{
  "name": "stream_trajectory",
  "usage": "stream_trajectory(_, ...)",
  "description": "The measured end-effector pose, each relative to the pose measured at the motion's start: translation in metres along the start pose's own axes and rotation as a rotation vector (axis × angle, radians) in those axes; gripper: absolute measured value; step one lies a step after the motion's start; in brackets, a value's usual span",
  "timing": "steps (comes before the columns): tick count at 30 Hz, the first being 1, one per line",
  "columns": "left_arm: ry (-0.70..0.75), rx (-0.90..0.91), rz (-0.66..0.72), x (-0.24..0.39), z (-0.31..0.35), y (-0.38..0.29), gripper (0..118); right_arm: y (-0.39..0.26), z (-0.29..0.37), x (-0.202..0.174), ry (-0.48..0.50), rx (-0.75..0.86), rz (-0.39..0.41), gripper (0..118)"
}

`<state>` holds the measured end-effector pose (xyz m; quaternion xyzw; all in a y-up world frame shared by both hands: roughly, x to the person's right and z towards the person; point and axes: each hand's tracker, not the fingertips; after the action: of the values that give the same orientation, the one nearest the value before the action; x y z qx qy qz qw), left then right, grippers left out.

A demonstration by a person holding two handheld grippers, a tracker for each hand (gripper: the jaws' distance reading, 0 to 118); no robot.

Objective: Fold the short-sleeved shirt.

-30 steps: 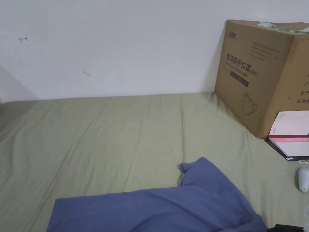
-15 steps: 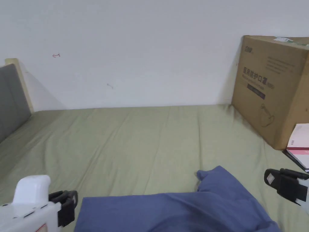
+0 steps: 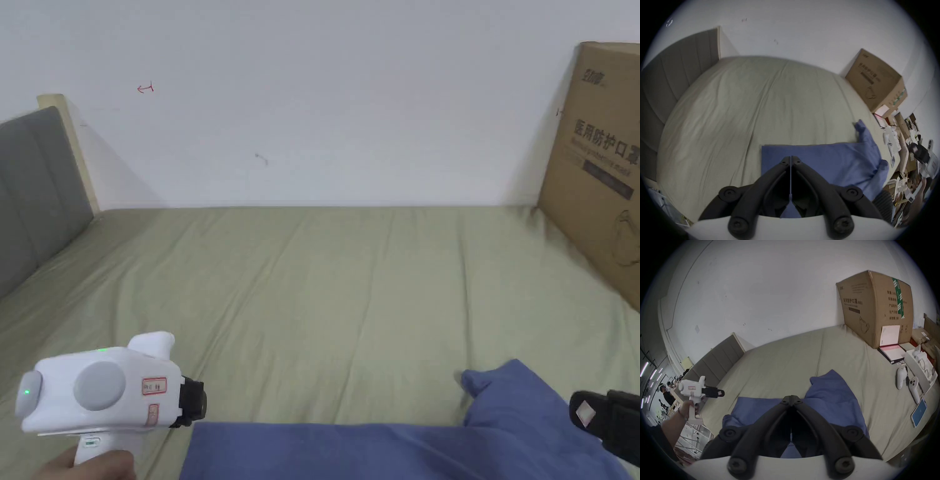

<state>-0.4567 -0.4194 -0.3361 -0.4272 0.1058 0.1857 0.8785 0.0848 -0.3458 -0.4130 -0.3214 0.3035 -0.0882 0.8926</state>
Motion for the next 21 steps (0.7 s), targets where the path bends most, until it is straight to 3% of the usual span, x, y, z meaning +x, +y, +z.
stream_trajectory(1, 0.016, -0.002, 0.002, -0.005, -0.017, 0.0, 49, -0.001, -0.007, 0.004, 0.001, -0.014, -0.011, 0)
stream_trajectory(2, 0.043, -0.006, -0.006, -0.008, -0.03, -0.001, 94, -0.001, -0.013, 0.008, -0.002, -0.022, -0.023, 0)
stream_trajectory(3, 0.069, -0.031, -0.013, -0.012, -0.047, -0.003, 118, -0.003, -0.017, 0.009, -0.008, -0.029, -0.037, 0)
stream_trajectory(8, 0.136, -0.111, -0.035, -0.027, -0.102, -0.005, 110, -0.006, -0.039, 0.023, -0.011, -0.076, -0.098, 0)
stream_trajectory(11, 0.161, -0.173, -0.109, -0.028, -0.125, -0.025, 98, -0.006, -0.05, 0.028, -0.023, -0.108, -0.097, 0)
stream_trajectory(14, 0.141, -0.062, -0.192, -0.015, -0.1, -0.033, 59, -0.003, -0.063, 0.037, -0.034, -0.131, -0.05, 0)
stream_trajectory(15, 0.155, -0.058, -0.201, -0.011, -0.095, -0.036, 51, -0.001, -0.069, 0.043, -0.031, -0.139, -0.032, 0)
stream_trajectory(16, 0.162, -0.052, -0.217, -0.007, -0.091, -0.037, 51, 0.001, -0.076, 0.048, -0.04, -0.152, -0.02, 0)
stream_trajectory(17, 0.165, -0.045, -0.22, -0.002, -0.086, -0.039, 17, 0.006, -0.088, 0.056, -0.056, -0.171, -0.014, 0)
stream_trajectory(18, 0.181, -0.035, -0.236, 0.003, -0.081, -0.038, 5, 0.012, -0.1, 0.063, -0.064, -0.187, -0.01, 0)
stream_trajectory(21, 0.118, -0.007, -0.208, 0.005, -0.063, -0.029, 4, 0.034, -0.136, 0.092, -0.11, -0.211, -0.029, 0)
